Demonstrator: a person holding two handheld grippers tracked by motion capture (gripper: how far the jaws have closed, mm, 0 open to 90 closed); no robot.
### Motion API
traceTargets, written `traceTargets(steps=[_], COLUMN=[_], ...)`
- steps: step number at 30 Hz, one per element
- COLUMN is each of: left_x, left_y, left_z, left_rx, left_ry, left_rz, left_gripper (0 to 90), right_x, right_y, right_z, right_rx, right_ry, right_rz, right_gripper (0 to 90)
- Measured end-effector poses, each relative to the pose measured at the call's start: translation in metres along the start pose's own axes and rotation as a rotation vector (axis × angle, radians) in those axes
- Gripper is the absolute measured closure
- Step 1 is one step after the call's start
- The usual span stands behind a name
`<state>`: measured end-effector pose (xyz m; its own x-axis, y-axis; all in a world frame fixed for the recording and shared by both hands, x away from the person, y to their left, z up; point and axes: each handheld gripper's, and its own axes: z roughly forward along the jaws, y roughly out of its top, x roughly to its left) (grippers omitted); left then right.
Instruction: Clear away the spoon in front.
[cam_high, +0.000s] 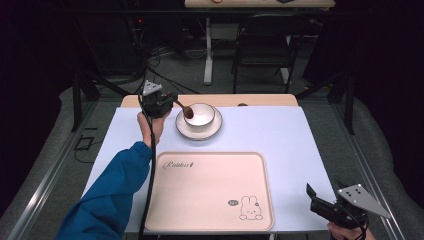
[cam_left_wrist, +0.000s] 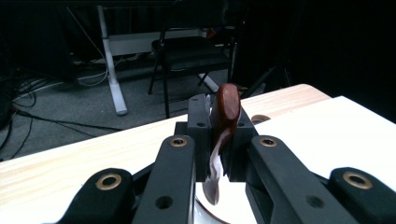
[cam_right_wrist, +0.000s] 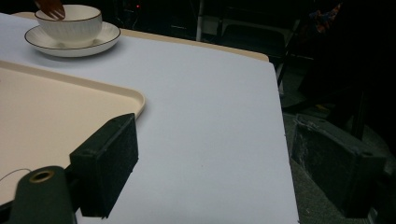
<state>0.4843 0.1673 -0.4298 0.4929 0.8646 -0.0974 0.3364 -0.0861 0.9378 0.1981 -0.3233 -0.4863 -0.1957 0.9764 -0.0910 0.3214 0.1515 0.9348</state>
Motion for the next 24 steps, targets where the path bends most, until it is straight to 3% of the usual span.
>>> traceTargets(steps=[12, 24], left_x=[0.000, -0.001], left_y=[0.017, 0.025], left_z=[-0.026, -0.048], left_rx=[-0.003, 0.032], left_ry=[-0.061, -0.122], left_rz=[0.026, 0.064], left_gripper=[84.3, 84.3], right_x=[0.000, 0.000], right_y=[0.000, 0.000], right_z=[0.000, 0.000], right_rx=[0.001, 0.001], right_ry=[0.001, 0.000], right_rz=[-0.001, -0.001], right_gripper=[14.2, 14.2])
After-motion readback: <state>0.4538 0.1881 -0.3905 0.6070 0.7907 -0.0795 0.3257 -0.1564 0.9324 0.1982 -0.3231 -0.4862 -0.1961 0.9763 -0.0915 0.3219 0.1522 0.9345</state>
